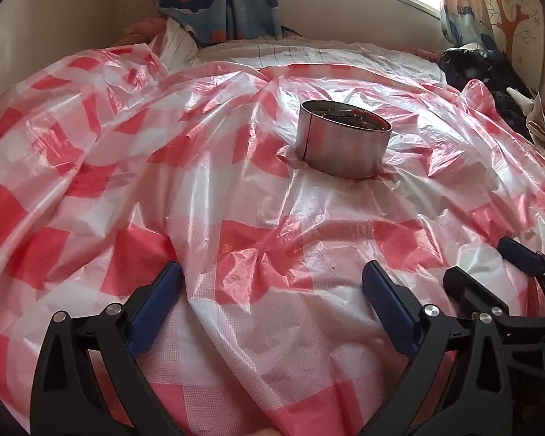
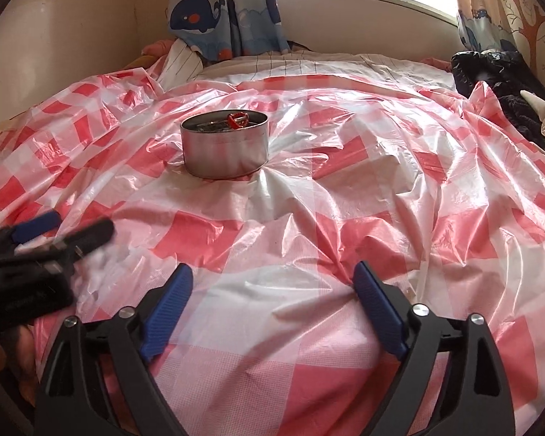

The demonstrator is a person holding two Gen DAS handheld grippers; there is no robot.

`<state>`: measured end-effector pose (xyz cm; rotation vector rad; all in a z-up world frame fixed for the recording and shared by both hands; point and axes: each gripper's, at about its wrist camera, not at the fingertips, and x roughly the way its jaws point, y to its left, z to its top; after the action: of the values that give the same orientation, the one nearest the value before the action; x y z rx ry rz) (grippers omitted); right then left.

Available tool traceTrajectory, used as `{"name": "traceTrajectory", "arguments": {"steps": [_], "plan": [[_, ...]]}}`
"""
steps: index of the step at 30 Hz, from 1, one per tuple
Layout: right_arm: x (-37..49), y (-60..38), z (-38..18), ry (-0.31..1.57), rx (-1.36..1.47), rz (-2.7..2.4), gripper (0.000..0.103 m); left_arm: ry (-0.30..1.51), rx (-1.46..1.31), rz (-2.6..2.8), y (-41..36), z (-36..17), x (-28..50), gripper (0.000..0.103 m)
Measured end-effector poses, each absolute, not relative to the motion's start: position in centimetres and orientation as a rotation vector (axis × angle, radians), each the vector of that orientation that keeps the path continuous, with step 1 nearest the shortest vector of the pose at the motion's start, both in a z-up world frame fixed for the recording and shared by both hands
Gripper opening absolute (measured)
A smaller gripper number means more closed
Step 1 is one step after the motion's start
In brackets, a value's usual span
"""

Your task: Organize jewelry

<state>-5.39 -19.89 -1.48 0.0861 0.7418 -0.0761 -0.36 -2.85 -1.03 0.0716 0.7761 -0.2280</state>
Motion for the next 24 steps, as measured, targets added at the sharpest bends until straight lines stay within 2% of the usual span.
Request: {"name": "traceTrajectory", "arguments": {"steps": [5, 18, 24], "plan": [[-5.7, -19.6, -1.4, 0.719, 0.091, -0.084, 0.096, 0.789, 0.035, -0.245, -2.2, -1.3, -0.3, 0.095], [-6.0, -19.9, -0.4, 0.684, 0.026, -0.17, 0.095, 0.774, 0.026, -0.22, -2.0, -1.3, -0.5, 0.095], [-5.1, -20.3, -1.5, 0.745, 0.047, -0.16, 0.096, 0.778, 0.045, -0.209, -2.3, -1.3, -0.4, 0.095]]}}
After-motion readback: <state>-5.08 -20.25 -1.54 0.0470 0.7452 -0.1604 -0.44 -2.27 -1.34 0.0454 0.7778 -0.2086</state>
